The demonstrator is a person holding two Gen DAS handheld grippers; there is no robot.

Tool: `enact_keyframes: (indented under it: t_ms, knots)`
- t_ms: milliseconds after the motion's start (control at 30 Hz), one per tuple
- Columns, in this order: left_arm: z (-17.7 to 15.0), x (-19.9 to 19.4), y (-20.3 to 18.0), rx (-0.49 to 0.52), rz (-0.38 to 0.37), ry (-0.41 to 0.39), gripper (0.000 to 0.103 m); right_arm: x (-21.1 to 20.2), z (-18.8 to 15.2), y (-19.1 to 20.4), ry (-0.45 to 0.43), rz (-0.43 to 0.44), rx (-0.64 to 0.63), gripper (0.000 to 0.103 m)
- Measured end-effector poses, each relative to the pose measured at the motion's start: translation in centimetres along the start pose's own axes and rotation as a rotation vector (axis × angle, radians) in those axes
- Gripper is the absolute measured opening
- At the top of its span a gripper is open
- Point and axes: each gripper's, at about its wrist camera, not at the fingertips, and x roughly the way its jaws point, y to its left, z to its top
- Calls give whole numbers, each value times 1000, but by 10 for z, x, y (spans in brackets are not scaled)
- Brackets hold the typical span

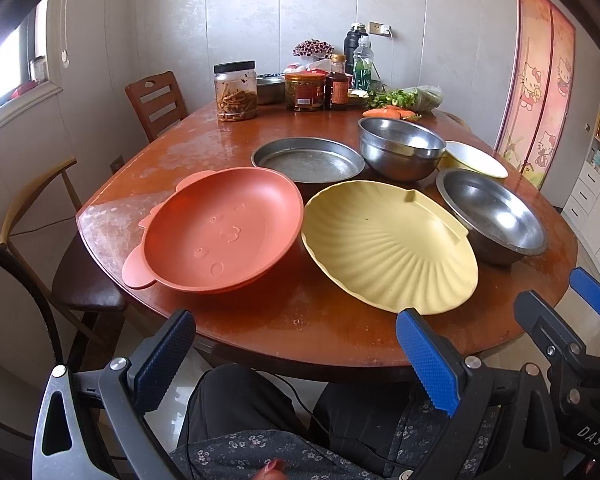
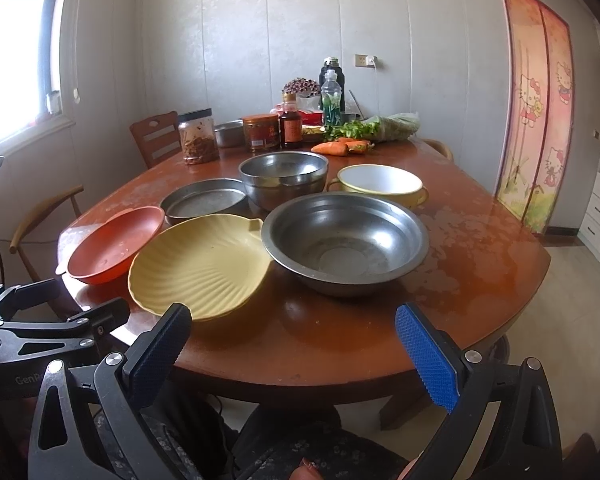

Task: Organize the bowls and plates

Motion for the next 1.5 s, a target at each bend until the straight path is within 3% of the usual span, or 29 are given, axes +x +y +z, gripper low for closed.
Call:
enact_keyframes:
  t_ms: [1500]
  knots:
    - [0, -5, 2, -3, 9, -2, 101, -2, 0, 4, 13, 2, -17, 102]
